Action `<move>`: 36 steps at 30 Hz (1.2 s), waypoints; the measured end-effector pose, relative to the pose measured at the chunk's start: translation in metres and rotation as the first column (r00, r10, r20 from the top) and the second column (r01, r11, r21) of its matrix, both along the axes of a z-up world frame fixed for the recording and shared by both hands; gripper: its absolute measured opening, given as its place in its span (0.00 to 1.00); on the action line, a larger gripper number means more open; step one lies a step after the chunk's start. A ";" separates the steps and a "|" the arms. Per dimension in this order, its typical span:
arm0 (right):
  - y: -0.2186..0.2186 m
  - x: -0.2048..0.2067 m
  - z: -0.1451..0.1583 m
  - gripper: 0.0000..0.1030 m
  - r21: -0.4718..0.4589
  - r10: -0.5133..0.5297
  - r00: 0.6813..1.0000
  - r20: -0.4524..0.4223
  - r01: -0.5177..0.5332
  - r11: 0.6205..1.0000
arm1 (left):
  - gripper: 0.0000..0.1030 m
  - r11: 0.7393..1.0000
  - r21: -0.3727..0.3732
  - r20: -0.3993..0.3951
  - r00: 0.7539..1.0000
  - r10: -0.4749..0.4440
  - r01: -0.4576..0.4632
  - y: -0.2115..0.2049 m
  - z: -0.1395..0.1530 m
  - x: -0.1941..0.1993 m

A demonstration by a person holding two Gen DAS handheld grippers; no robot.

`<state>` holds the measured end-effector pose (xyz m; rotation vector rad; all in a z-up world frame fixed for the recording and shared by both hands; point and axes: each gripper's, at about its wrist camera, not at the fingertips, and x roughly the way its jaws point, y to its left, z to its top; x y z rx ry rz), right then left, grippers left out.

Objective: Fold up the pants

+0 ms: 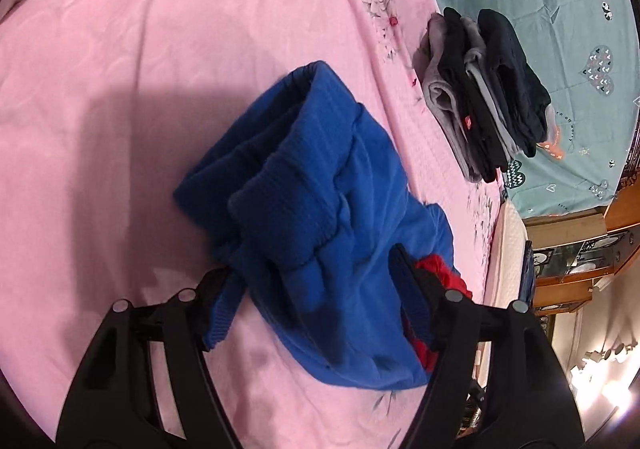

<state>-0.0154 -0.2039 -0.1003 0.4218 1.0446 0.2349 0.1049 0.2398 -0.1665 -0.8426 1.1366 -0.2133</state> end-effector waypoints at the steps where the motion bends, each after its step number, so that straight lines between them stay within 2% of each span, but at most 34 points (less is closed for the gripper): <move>1: 0.001 0.000 -0.001 0.46 -0.002 0.001 1.000 -0.005 -0.001 1.000 | 0.41 0.999 0.036 -0.001 1.000 0.002 -0.002 -0.003 0.000 0.002; 2: 0.002 0.001 -0.002 0.46 -0.006 0.004 1.000 -0.008 -0.004 1.000 | 0.22 0.996 0.085 -0.006 1.000 -0.005 0.006 -0.008 -0.001 0.004; 4: 0.006 0.002 -0.002 0.46 -0.017 0.009 1.000 -0.015 -0.010 1.000 | 0.20 0.990 0.137 0.035 0.999 0.005 -0.010 -0.013 0.002 -0.002; 6: 0.011 0.005 -0.004 0.46 -0.033 0.014 0.999 -0.029 -0.015 0.999 | 0.19 0.974 0.224 0.101 0.995 -0.002 -0.021 -0.022 0.014 -0.012; 8: 0.019 0.012 -0.006 0.46 -0.056 0.023 0.999 -0.049 -0.025 0.998 | 0.19 0.963 0.268 0.165 0.986 -0.014 -0.031 -0.027 0.026 -0.021; 10: 0.032 0.020 -0.006 0.46 -0.079 0.050 0.997 -0.067 -0.055 0.995 | 0.19 0.960 0.276 0.232 0.972 -0.027 -0.039 -0.030 0.040 -0.031; 13: 0.065 0.040 0.002 0.46 -0.099 0.152 0.987 -0.057 -0.157 0.983 | 0.19 0.960 0.276 0.284 0.958 -0.043 -0.038 -0.032 0.052 -0.039; 19: 0.142 0.090 0.009 0.46 -0.108 0.297 0.955 -0.008 -0.296 0.949 | 0.19 0.959 0.281 0.312 0.948 -0.068 -0.024 -0.031 0.058 -0.045; 23: 0.185 0.132 -0.003 0.45 -0.109 0.350 0.937 -0.005 -0.349 0.931 | 0.19 0.957 0.288 0.317 0.945 -0.081 -0.015 -0.035 0.058 -0.045; 25: 0.201 0.148 -0.019 0.27 -0.115 0.355 0.934 -0.049 -0.358 0.927 | 0.19 0.954 0.300 0.315 0.946 -0.084 -0.016 -0.038 0.057 -0.044; 26: 0.206 0.152 -0.030 0.13 -0.116 0.354 0.932 -0.077 -0.361 0.925 | 0.19 0.951 0.309 0.312 0.946 -0.088 -0.013 -0.040 0.056 -0.044; 28: 0.211 0.156 -0.051 0.09 -0.101 0.362 0.923 -0.132 -0.375 0.921 | 0.19 0.943 0.332 0.304 0.948 -0.092 -0.014 -0.045 0.055 -0.042; 29: 0.214 0.153 -0.055 0.08 -0.124 0.370 0.921 -0.124 -0.384 0.915 | 0.19 0.939 0.344 0.305 0.948 -0.094 -0.018 -0.048 0.057 -0.042; 31: 0.217 0.149 -0.044 0.08 -0.149 0.394 0.910 -0.130 -0.411 0.900 | 0.19 0.929 0.370 0.334 0.935 -0.121 -0.012 -0.058 0.068 -0.046; 32: 0.212 0.148 -0.036 0.09 -0.117 0.395 0.909 -0.130 -0.410 0.905 | 0.19 0.922 0.387 0.354 0.924 -0.143 -0.006 -0.065 0.076 -0.049; 34: 0.190 0.142 -0.008 0.09 -0.057 0.375 0.925 -0.066 -0.379 0.924 | 0.19 0.894 0.448 0.399 0.891 -0.216 0.016 -0.089 0.096 -0.057; 36: 0.156 0.129 0.029 0.10 -0.054 0.334 0.942 0.033 -0.332 0.942 | 0.19 0.859 0.510 0.426 0.855 -0.296 0.044 -0.122 0.112 -0.062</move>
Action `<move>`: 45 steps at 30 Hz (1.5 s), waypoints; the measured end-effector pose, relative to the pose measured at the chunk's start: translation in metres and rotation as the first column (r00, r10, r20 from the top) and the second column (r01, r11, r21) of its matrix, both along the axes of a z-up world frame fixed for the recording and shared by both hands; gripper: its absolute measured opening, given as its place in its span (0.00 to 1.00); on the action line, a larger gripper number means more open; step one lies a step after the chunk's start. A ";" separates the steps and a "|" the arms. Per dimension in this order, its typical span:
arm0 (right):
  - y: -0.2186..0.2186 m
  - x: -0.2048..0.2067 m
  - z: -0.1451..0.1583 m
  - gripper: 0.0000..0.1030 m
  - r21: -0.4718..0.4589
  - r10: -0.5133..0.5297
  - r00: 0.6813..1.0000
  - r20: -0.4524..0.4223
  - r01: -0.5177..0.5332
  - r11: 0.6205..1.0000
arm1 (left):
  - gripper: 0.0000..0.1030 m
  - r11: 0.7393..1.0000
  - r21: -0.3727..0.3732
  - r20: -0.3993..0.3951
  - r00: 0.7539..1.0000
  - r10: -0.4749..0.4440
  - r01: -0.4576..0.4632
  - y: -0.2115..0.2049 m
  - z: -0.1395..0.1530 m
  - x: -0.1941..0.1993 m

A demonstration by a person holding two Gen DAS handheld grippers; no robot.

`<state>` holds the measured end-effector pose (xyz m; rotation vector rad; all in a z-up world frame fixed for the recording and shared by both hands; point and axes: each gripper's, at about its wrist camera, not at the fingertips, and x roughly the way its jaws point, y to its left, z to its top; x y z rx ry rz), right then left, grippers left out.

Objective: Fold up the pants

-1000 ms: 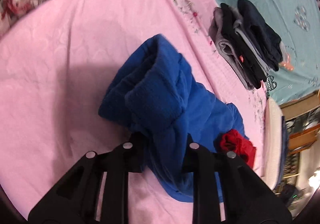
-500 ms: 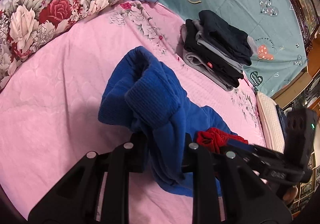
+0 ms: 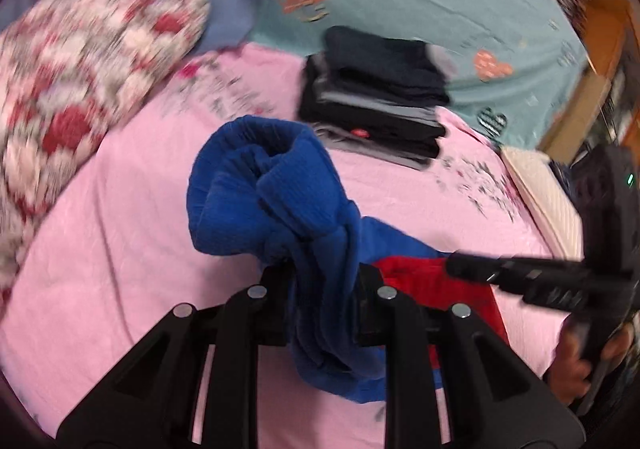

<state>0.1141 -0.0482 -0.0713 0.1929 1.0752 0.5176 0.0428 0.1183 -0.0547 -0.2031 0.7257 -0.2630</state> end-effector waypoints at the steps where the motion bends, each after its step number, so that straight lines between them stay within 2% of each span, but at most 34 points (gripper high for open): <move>1: -0.017 -0.005 0.013 0.11 0.010 -0.029 0.999 0.031 0.029 1.000 | 0.19 0.999 0.029 0.019 0.999 -0.043 0.042 -0.020 0.005 -0.002; 3: -0.065 -0.022 0.037 0.18 0.038 -0.132 0.988 0.086 0.129 0.991 | 0.17 0.990 0.066 0.033 0.992 -0.124 0.121 -0.059 0.007 -0.006; 6: -0.134 -0.059 0.039 0.20 0.072 -0.291 0.952 0.097 0.285 0.956 | 0.17 0.956 0.149 0.021 0.966 -0.258 0.252 -0.123 -0.003 -0.015; 8: -0.178 -0.087 0.030 0.20 0.092 -0.385 0.920 0.074 0.378 0.921 | 0.17 0.925 0.194 -0.021 0.944 -0.329 0.326 -0.158 -0.017 -0.019; 10: -0.213 -0.114 0.017 0.20 0.104 -0.457 0.888 0.040 0.452 0.886 | 0.17 0.885 0.233 -0.108 0.915 -0.389 0.404 -0.193 -0.039 -0.020; 11: -0.227 -0.127 0.011 0.20 0.107 -0.481 0.877 0.026 0.476 0.873 | 0.17 0.854 0.270 -0.172 0.895 -0.410 0.444 -0.211 -0.055 -0.020; 13: -0.244 -0.143 -0.002 0.20 0.110 -0.510 0.860 -0.001 0.507 0.855 | 0.19 0.820 0.341 -0.222 0.887 -0.405 0.460 -0.232 -0.073 -0.023; 15: -0.257 -0.155 -0.018 0.20 0.116 -0.520 0.853 -0.036 0.521 0.846 | 0.20 0.801 0.399 -0.220 0.895 -0.389 0.446 -0.241 -0.076 -0.030; 16: -0.261 -0.156 -0.023 0.20 0.116 -0.523 0.851 -0.049 0.525 0.843 | 0.28 0.799 0.408 -0.212 0.897 -0.388 0.442 -0.241 -0.071 -0.034; 17: -0.263 -0.155 -0.029 0.20 0.115 -0.523 0.850 -0.070 0.527 0.842 | 0.37 0.806 0.379 -0.210 0.891 -0.403 0.454 -0.238 -0.065 -0.037; 18: -0.264 -0.151 -0.034 0.20 0.114 -0.519 0.850 -0.087 0.526 0.843 | 0.65 0.816 0.336 -0.205 0.882 -0.425 0.471 -0.234 -0.058 -0.040; 19: -0.264 -0.147 -0.036 0.20 0.114 -0.510 0.854 -0.100 0.519 0.847 | 0.86 0.826 0.279 -0.188 0.871 -0.454 0.490 -0.228 -0.047 -0.047; 22: -0.247 -0.133 -0.026 0.20 0.105 -0.469 0.881 -0.067 0.474 0.874 | 0.89 0.833 0.170 -0.104 0.850 -0.517 0.527 -0.209 -0.012 -0.062; 24: -0.235 -0.121 -0.011 0.20 0.099 -0.439 0.898 -0.032 0.440 0.892 | 0.90 0.846 0.103 -0.051 0.852 -0.520 0.523 -0.187 0.009 -0.064; 26: -0.219 -0.108 0.005 0.21 0.103 -0.393 0.920 0.015 0.389 0.915 | 0.90 0.880 0.056 -0.016 0.882 -0.471 0.471 -0.163 0.024 -0.059; 29: -0.190 -0.087 0.020 0.24 0.139 -0.294 0.955 0.047 0.285 0.948 | 0.90 0.950 0.015 -0.008 0.950 -0.312 0.312 -0.114 0.031 -0.041; 30: -0.179 -0.078 0.021 0.24 0.145 -0.262 0.964 0.043 0.253 0.956 | 0.90 0.968 -0.017 -0.032 0.967 -0.252 0.252 -0.096 0.027 -0.032; 32: -0.158 -0.064 0.018 0.24 0.142 -0.212 0.977 0.036 0.205 0.968 | 0.84 0.976 -0.093 -0.077 0.976 -0.204 0.197 -0.074 0.018 -0.020; 33: -0.148 -0.059 0.015 0.24 0.130 -0.190 0.981 0.030 0.184 0.974 | 0.73 0.973 -0.132 -0.104 0.973 -0.205 0.191 -0.066 0.009 -0.014; 34: -0.140 -0.056 0.011 0.24 0.117 -0.171 0.985 0.025 0.167 0.979 | 0.58 0.970 -0.142 -0.124 0.969 -0.213 0.195 -0.066 0.004 -0.011; 35: -0.132 -0.054 0.007 0.24 0.092 -0.157 0.987 0.019 0.155 0.984 | 0.52 0.968 -0.136 -0.150 0.962 -0.230 0.210 -0.069 -0.005 -0.009; 37: -0.122 -0.055 -0.006 0.24 0.016 -0.158 0.987 -0.008 0.158 0.987 | 0.30 0.956 -0.144 -0.181 0.943 -0.281 0.257 -0.081 -0.020 -0.011; 39: -0.122 -0.061 -0.020 0.24 -0.068 -0.186 0.982 -0.031 0.184 0.981 | 0.27 0.931 -0.179 -0.235 0.905 -0.354 0.318 -0.096 -0.045 -0.012; 40: -0.124 -0.065 -0.028 0.24 -0.103 -0.205 0.978 -0.045 0.199 0.975 | 0.27 0.930 -0.168 -0.256 0.897 -0.362 0.327 -0.100 -0.055 -0.011; 42: -0.130 -0.074 -0.042 0.24 -0.117 -0.232 0.972 -0.047 0.226 0.967 | 0.26 0.938 -0.118 -0.299 0.889 -0.347 0.326 -0.110 -0.085 -0.006; 43: -0.131 -0.077 -0.043 0.24 -0.121 -0.236 0.971 -0.030 0.231 0.965 | 0.26 0.938 -0.129 -0.311 0.885 -0.346 0.322 -0.110 -0.092 -0.005; 45: -0.129 -0.079 -0.039 0.24 -0.148 -0.238 0.971 -0.027 0.231 0.962 | 0.26 0.935 -0.127 -0.289 0.890 -0.353 0.330 -0.108 -0.087 -0.010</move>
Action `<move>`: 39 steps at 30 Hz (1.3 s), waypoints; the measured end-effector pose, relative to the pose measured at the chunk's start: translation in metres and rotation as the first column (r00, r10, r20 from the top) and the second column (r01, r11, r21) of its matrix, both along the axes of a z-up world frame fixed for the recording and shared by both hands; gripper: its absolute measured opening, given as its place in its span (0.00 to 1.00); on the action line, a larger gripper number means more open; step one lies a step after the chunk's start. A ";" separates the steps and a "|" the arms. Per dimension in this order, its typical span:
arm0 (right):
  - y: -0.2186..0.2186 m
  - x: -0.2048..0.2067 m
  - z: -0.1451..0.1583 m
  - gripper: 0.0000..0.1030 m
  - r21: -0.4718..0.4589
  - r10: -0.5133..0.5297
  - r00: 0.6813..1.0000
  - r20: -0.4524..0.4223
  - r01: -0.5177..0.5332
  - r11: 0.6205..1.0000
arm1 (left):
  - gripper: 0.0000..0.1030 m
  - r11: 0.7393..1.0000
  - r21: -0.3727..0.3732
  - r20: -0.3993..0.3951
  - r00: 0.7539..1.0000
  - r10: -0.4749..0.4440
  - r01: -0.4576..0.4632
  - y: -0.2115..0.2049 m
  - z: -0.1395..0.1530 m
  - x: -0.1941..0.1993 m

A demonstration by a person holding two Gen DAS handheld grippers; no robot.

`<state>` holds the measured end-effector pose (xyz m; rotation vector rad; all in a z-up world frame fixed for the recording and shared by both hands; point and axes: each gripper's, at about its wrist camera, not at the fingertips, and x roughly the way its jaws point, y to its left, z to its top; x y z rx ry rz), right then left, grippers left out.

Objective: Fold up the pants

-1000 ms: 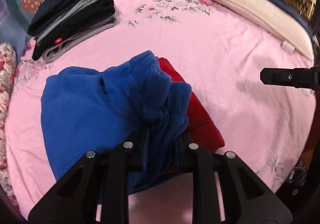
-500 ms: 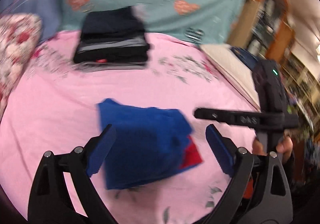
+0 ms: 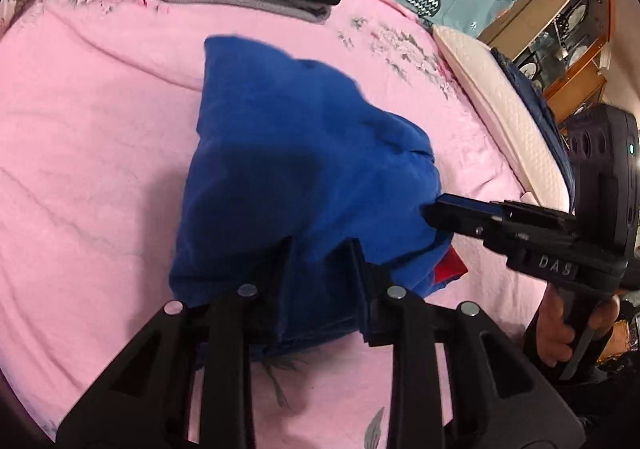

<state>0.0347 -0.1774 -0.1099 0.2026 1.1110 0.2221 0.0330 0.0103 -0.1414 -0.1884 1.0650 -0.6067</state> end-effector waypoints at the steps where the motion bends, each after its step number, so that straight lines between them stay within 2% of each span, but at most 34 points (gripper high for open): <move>1: 0.002 0.000 0.004 0.24 -0.010 0.002 1.000 -0.005 -0.002 1.000 | 0.27 1.000 0.010 0.012 1.000 -0.010 0.010 0.000 0.004 -0.003; 2: 0.004 0.002 0.013 0.24 -0.010 0.013 1.000 -0.002 -0.013 1.000 | 0.27 1.000 0.016 0.019 1.000 -0.017 0.017 0.000 0.006 -0.005; 5: 0.018 0.016 0.045 0.24 0.084 0.078 0.996 0.053 -0.082 0.993 | 0.27 1.000 0.007 0.013 1.000 -0.016 0.016 0.002 0.006 -0.009; 8: 0.056 0.047 0.067 0.24 0.106 0.183 0.979 0.087 -0.192 0.976 | 0.27 1.000 -0.012 0.001 1.000 -0.007 0.007 0.005 0.005 -0.006; 9: 0.071 0.062 0.066 0.19 0.108 0.222 0.972 0.071 -0.229 0.968 | 0.27 1.000 -0.013 -0.005 1.000 -0.006 0.006 0.006 0.007 -0.005; 11: 0.100 0.095 0.053 0.10 0.094 0.263 0.965 -0.008 -0.261 0.961 | 0.27 1.000 -0.014 -0.006 1.000 -0.006 0.006 0.007 0.005 -0.004; 12: 0.111 0.110 0.041 0.09 0.060 0.263 0.964 -0.046 -0.260 0.964 | 0.27 1.000 -0.014 -0.002 1.000 -0.004 0.004 0.008 0.004 -0.004; 15: 0.127 0.139 0.004 0.05 -0.110 0.206 0.972 -0.114 -0.218 0.970 | 0.27 1.000 -0.016 0.000 1.000 -0.003 0.003 0.009 0.001 0.000; 17: 0.131 0.155 -0.026 0.04 -0.221 0.155 0.977 -0.144 -0.184 0.958 | 0.27 1.000 -0.016 -0.023 1.000 -0.007 0.006 0.009 -0.003 0.004; 18: 0.129 0.160 -0.034 0.00 -0.222 0.140 0.981 -0.133 -0.168 0.960 | 0.28 1.000 -0.025 -0.023 1.000 -0.010 0.009 0.011 -0.002 0.004; 19: 0.126 0.162 -0.037 0.00 -0.205 0.131 0.981 -0.141 -0.158 0.966 | 0.30 0.999 -0.036 -0.023 1.000 -0.017 0.016 0.015 0.002 0.002; 20: 0.122 0.164 -0.035 0.00 -0.175 0.116 0.981 -0.155 -0.143 0.974 | 0.37 0.999 -0.043 -0.021 1.000 -0.023 0.022 0.019 0.008 0.000; 21: 0.117 0.163 -0.031 0.00 -0.140 0.116 0.980 -0.164 -0.140 0.980 | 0.63 0.999 -0.045 -0.010 1.000 -0.011 0.011 0.024 0.014 -0.001; 22: 0.109 0.159 -0.023 0.02 -0.093 0.124 0.980 -0.158 -0.140 0.986 | 0.77 0.999 -0.042 0.016 1.000 0.021 -0.021 0.031 0.021 -0.003; 23: 0.103 0.155 -0.012 0.06 -0.065 0.121 0.983 -0.141 -0.131 0.989 | 0.78 0.997 -0.048 0.059 0.996 0.068 -0.066 0.043 0.031 -0.007; 25: 0.082 0.139 0.018 0.22 -0.002 0.112 0.991 -0.068 -0.112 0.994 | 0.79 0.993 -0.087 0.074 0.993 0.088 -0.082 0.058 0.044 -0.009; 26: 0.067 0.125 0.036 0.47 0.029 0.095 0.995 -0.003 -0.095 0.995 | 0.80 0.990 -0.103 0.077 0.991 0.108 -0.100 0.066 0.049 -0.008; 27: 0.050 0.110 0.054 0.65 0.042 0.067 0.995 0.068 -0.070 0.997 | 0.84 0.988 -0.098 0.080 0.988 0.131 -0.123 0.071 0.051 -0.005; 28: 0.035 0.095 0.064 0.74 0.038 0.038 0.992 0.121 -0.043 0.998 | 0.85 0.984 -0.081 0.078 0.983 0.164 -0.157 0.076 0.050 0.000; 29: 0.027 0.083 0.071 0.89 0.032 0.012 0.988 0.152 -0.017 0.999 | 0.85 0.980 -0.062 0.059 0.979 0.193 -0.190 0.080 0.046 0.009; 31: 0.005 0.058 0.070 0.93 0.041 -0.039 0.984 0.173 0.032 0.999 | 0.85 0.975 -0.057 -0.014 0.977 0.214 -0.214 0.082 0.032 0.027; 32: -0.006 0.049 0.062 0.93 0.054 -0.073 0.986 0.149 0.065 0.996 | 0.85 0.973 -0.069 -0.073 0.974 0.216 -0.221 0.082 0.021 0.040; 34: -0.025 0.036 0.038 0.93 0.099 -0.126 0.990 0.059 0.120 0.988 | 0.85 0.974 -0.077 -0.138 0.969 0.203 -0.214 0.077 0.006 0.056; 36: -0.038 0.028 0.020 0.93 0.153 -0.135 0.991 -0.008 0.135 0.979 | 0.85 0.975 -0.091 -0.209 0.961 0.178 -0.201 0.072 -0.012 0.068; 38: -0.048 0.022 0.006 0.93 0.216 -0.140 0.988 -0.071 0.152 0.964 | 0.85 0.971 -0.157 -0.274 0.952 0.135 -0.183 0.069 -0.024 0.074; 39: -0.051 0.020 0.003 0.93 0.244 -0.139 0.986 -0.091 0.157 0.957 | 0.85 0.969 -0.171 -0.279 0.952 0.127 -0.179 0.068 -0.024 0.075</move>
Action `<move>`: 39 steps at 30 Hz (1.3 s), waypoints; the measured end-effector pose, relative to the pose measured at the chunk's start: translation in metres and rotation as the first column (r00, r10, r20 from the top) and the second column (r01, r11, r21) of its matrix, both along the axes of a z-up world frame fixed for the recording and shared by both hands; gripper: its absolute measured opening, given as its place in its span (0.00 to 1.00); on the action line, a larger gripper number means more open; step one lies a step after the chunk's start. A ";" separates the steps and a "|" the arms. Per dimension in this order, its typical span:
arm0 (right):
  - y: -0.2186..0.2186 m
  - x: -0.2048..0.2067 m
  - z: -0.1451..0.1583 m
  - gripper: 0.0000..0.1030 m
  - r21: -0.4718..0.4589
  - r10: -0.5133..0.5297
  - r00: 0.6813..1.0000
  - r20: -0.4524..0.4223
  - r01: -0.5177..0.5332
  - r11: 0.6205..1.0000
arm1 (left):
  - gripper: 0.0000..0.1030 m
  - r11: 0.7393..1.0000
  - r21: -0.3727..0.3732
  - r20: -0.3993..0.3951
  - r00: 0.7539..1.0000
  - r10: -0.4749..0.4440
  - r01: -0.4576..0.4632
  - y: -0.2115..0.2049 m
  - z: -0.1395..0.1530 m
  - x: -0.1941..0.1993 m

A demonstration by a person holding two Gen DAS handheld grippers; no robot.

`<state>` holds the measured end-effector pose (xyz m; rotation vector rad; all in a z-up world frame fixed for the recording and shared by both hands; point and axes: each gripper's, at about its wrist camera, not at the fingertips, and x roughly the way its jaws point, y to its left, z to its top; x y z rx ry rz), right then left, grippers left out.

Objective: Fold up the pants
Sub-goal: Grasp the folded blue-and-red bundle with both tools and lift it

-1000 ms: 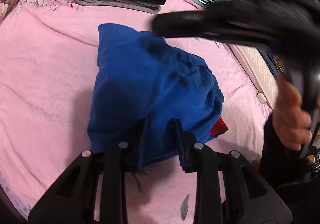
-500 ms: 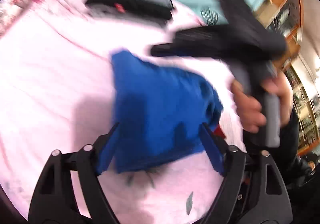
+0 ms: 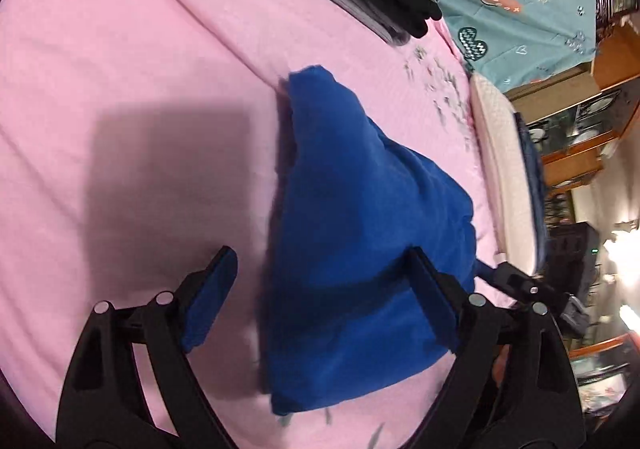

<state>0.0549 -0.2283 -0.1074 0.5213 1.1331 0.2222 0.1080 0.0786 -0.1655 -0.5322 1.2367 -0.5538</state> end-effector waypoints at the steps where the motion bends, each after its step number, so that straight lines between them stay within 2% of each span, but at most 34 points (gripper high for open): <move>1: -0.002 0.001 -0.003 0.93 0.027 0.004 1.000 -0.013 -0.004 1.000 | 0.85 1.000 -0.009 -0.005 1.000 -0.005 0.005 -0.001 0.000 0.001; 4: -0.003 0.008 -0.010 0.93 0.051 0.002 0.999 -0.040 0.000 0.999 | 0.85 0.998 -0.059 -0.034 0.999 -0.040 0.038 -0.009 -0.005 0.002; 7: -0.001 0.015 -0.022 0.93 0.122 0.036 0.997 -0.074 -0.026 0.992 | 0.85 0.996 -0.041 -0.025 0.997 -0.077 0.076 -0.023 -0.006 0.004; 8: 0.001 0.017 -0.026 0.93 0.137 0.050 0.995 -0.087 -0.038 0.990 | 0.87 0.995 -0.047 -0.032 0.995 -0.092 0.091 -0.032 -0.008 0.009; 9: 0.003 0.020 -0.032 0.93 0.149 0.064 0.993 -0.101 -0.048 0.988 | 0.94 0.993 -0.060 -0.029 0.994 -0.101 0.099 -0.036 -0.008 0.012; 10: 0.005 0.022 -0.037 0.95 0.171 0.074 0.992 -0.097 -0.057 0.984 | 0.97 0.991 -0.077 -0.026 0.993 -0.112 0.109 -0.042 -0.009 0.016; 12: 0.006 0.026 -0.039 0.95 0.214 0.080 0.994 -0.081 -0.061 0.975 | 0.98 0.992 -0.052 -0.012 0.993 -0.114 0.113 -0.051 -0.008 0.020; 14: 0.007 0.032 -0.042 0.95 0.245 0.077 0.995 -0.065 -0.059 0.968 | 0.98 0.993 0.004 -0.002 0.993 -0.118 0.118 -0.060 -0.004 0.020; 15: 0.009 0.034 -0.042 0.94 0.245 0.076 0.995 -0.057 -0.060 0.968 | 0.95 0.993 0.037 0.013 0.994 -0.113 0.112 -0.064 -0.001 0.017; 16: 0.011 0.033 -0.041 0.90 0.222 0.073 0.996 -0.052 -0.060 0.973 | 0.77 0.993 0.066 0.026 0.994 -0.103 0.101 -0.065 0.002 0.014; 17: 0.014 0.032 -0.040 0.67 0.175 0.067 0.996 -0.054 -0.056 0.983 | 0.73 0.991 0.098 0.050 0.994 -0.099 0.094 -0.067 0.006 0.009; 18: 0.017 0.029 -0.038 0.49 0.138 0.060 0.997 -0.052 -0.052 0.989 | 0.65 0.990 0.106 0.069 0.993 -0.100 0.093 -0.065 0.011 0.004; 19: 0.017 0.027 -0.036 0.45 0.129 0.054 0.998 -0.042 -0.048 0.991 | 0.60 0.990 0.116 0.094 0.991 -0.097 0.086 -0.065 0.017 -0.001; 21: 0.021 0.018 -0.024 0.38 0.084 0.051 0.999 -0.001 -0.050 0.995 | 0.56 0.988 0.140 0.143 0.986 -0.090 0.070 -0.064 0.032 -0.012; 24: 0.040 0.007 0.003 0.36 -0.033 0.074 0.994 0.078 -0.071 0.997 | 0.56 0.985 0.171 0.224 0.972 -0.074 0.035 -0.062 0.062 -0.021; 26: 0.050 0.007 0.018 0.35 -0.067 0.091 0.989 0.120 -0.084 0.994 | 0.56 0.986 0.168 0.261 0.963 -0.065 0.021 -0.056 0.088 -0.015; 28: 0.053 0.015 0.037 0.35 -0.071 0.112 0.981 0.157 -0.102 0.992 | 0.57 0.985 0.171 0.286 0.956 -0.068 0.019 -0.050 0.115 0.002; 31: 0.057 0.045 0.080 0.35 -0.087 0.141 0.964 0.225 -0.125 0.988 | 0.58 0.983 0.186 0.326 0.943 -0.061 -0.001 -0.044 0.166 0.055; 35: 0.068 0.122 0.159 0.35 -0.173 0.171 0.923 0.346 -0.117 0.978 | 0.64 0.967 0.251 0.391 0.919 -0.051 -0.053 -0.051 0.239 0.158; 37: 0.073 0.167 0.193 0.35 -0.211 0.181 0.909 0.375 -0.106 0.972 | 0.65 0.964 0.252 0.417 0.908 -0.026 -0.088 -0.051 0.264 0.205; 39: 0.077 0.218 0.218 0.35 -0.240 0.179 0.902 0.392 -0.087 0.967 | 0.67 0.965 0.235 0.421 0.907 0.007 -0.117 -0.048 0.274 0.253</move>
